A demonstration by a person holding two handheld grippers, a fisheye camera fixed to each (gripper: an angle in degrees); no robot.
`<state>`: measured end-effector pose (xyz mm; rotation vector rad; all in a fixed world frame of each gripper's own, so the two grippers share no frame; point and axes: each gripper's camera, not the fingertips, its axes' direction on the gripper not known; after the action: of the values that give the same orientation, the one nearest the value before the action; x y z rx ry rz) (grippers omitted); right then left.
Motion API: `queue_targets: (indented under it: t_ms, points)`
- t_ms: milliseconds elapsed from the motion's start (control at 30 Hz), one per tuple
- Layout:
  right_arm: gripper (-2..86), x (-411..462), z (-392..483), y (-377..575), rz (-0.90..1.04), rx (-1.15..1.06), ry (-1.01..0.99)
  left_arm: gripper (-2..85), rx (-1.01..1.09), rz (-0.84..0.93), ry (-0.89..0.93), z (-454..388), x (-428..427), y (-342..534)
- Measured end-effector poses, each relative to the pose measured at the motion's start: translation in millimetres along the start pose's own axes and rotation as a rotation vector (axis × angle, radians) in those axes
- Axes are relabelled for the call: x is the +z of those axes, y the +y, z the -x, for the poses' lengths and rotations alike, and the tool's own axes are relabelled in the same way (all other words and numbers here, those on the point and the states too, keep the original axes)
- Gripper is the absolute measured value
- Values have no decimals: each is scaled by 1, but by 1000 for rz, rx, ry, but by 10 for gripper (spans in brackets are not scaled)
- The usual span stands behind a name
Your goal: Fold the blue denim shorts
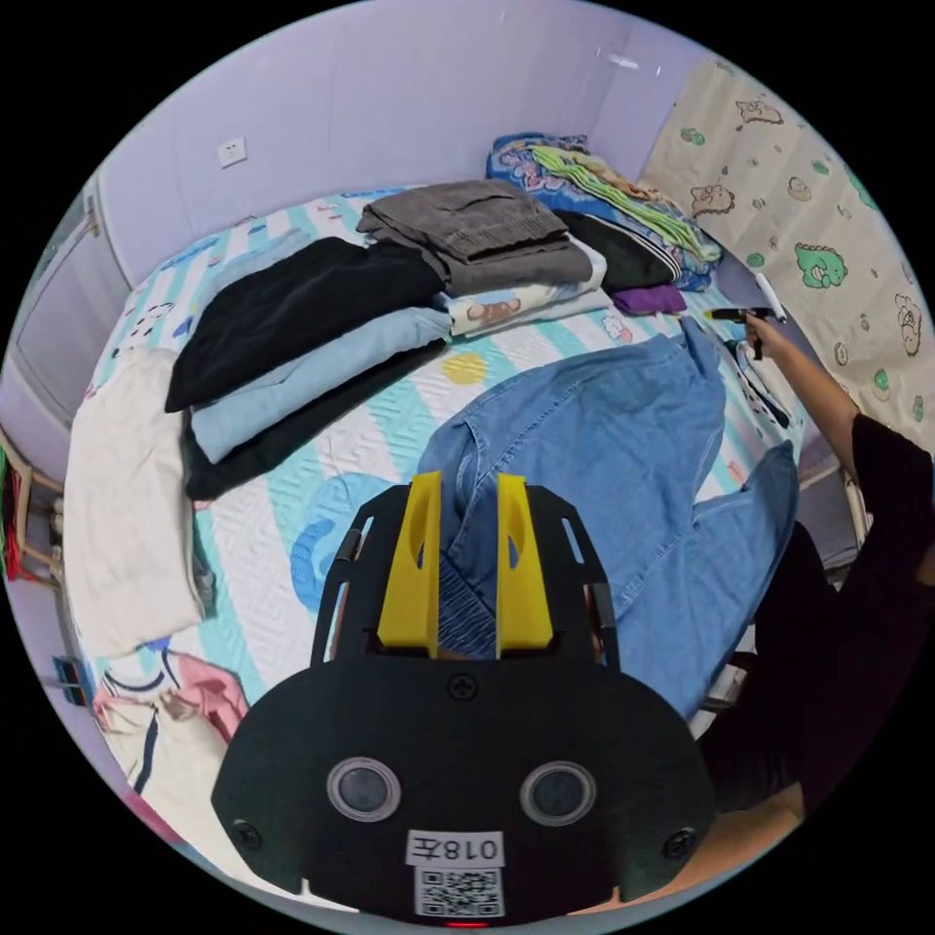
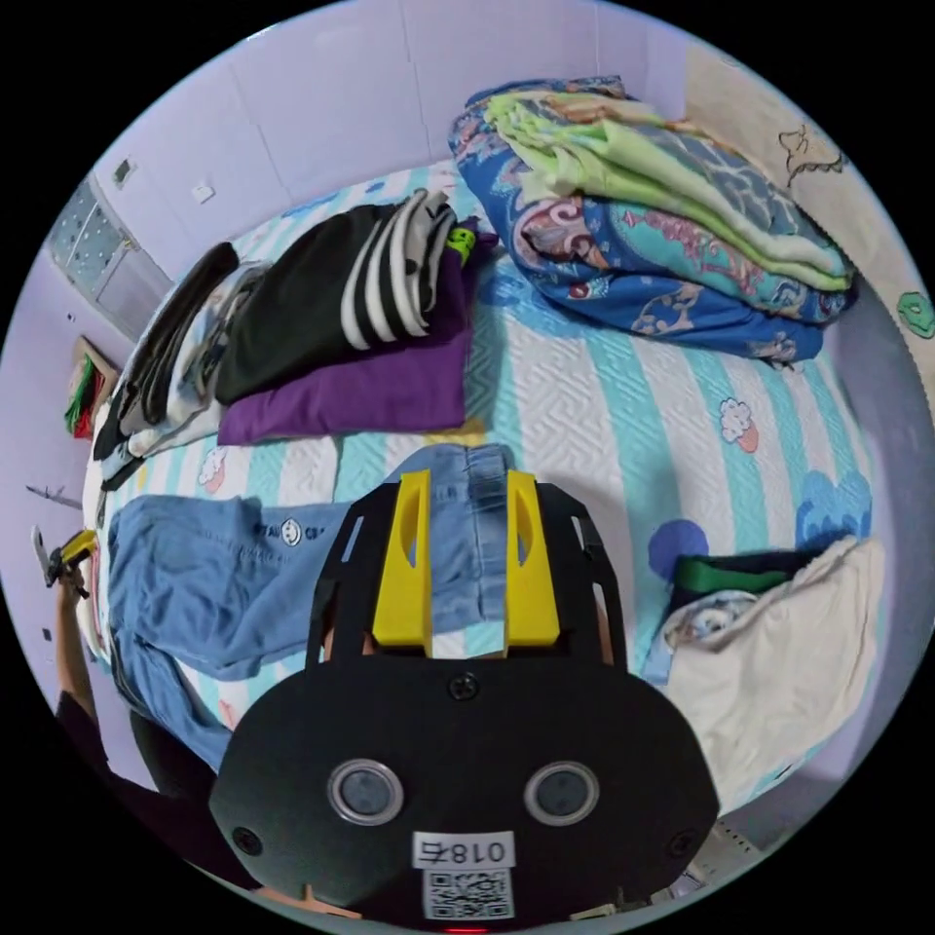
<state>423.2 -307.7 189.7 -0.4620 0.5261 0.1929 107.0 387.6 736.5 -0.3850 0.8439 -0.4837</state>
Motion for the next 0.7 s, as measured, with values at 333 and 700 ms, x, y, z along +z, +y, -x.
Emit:
queue_targets:
  t_ms: [333,700]
  points:
    - [116,32,-8,-33,30,10,-16,94,86,38,67,-9,31,-45]
    - [77,44,18,-44,121,-122,123,127,149,58,-18,-14,35,-73]
